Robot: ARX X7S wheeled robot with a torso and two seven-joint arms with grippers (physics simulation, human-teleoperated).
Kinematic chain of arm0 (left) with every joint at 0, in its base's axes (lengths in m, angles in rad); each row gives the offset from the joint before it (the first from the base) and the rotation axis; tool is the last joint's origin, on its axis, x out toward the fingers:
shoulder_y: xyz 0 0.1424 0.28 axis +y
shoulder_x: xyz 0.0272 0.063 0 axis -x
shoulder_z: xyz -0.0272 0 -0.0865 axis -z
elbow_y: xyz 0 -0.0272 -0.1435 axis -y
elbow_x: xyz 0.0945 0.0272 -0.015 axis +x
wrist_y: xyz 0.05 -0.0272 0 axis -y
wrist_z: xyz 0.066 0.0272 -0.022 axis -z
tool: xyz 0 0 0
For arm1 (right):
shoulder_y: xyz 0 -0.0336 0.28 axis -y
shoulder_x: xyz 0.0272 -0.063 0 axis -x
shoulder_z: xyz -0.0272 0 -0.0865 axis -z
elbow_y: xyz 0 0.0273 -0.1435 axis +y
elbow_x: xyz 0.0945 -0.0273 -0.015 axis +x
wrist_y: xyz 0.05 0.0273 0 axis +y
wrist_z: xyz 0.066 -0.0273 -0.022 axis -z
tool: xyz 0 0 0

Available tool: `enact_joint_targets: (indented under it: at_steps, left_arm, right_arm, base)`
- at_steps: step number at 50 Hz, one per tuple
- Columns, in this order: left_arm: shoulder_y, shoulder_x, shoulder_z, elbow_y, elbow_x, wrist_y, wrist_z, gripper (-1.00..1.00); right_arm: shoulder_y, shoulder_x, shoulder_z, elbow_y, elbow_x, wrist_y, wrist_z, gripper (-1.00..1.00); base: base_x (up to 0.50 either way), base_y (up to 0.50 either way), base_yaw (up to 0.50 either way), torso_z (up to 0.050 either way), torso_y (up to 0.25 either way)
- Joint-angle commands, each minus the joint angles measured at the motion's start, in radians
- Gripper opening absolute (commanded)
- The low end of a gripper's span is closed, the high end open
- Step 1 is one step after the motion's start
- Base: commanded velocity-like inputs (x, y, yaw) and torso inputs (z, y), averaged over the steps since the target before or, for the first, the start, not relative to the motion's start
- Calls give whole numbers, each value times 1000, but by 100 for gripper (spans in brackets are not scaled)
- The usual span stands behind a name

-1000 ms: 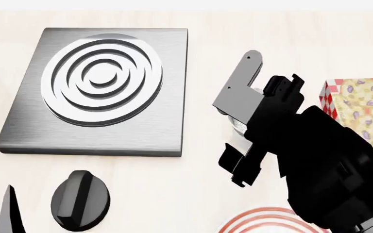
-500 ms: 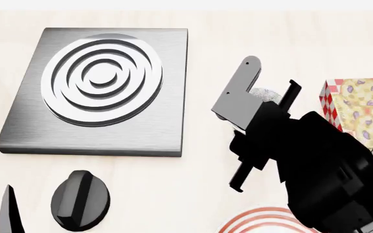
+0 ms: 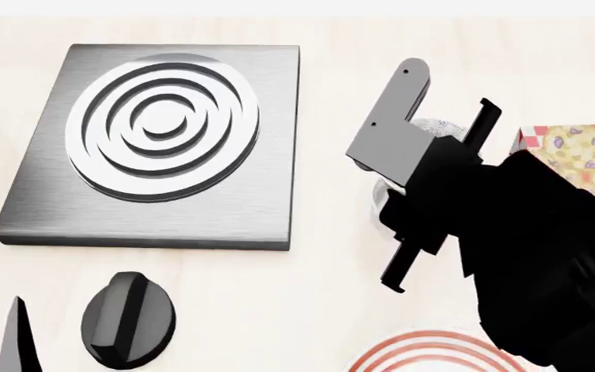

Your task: Pick the akita bowl on the ramekin and place it on the plate.

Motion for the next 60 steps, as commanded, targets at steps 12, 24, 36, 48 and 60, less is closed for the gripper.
enact_joint_targets:
  at_steps: [12,24,36,48,60]
  left_arm:
    - [1,-9,-2,9,-20,1,-11,100]
    - [2,-14,2,11,-21,3,-18,100]
    - [3,-18,11,13,-17,5,-25,100]
    - [2,-23,5,16,-25,4,-33,100]
    - [-1,-28,9,16,-24,5,-40,100]
  right_arm:
    - [95,72,-42,-218,-9,177,-93,-100]
    - [130,155,-76,-416,12,298,-171,-100]
    - [97,247,-60,-601,54,385,-194,-100]
    - [-8,316,29,-746,123,430,-154,-100]
    - [-155,397,153,-927,212,473,-97,-100]
  base:
    - [0,0,0,0,0]
    - [0,0,0,0,0]
    - [0,0,0,0,0]
    - [0,0,0,0,1]
    - [0,0,0,0,0]
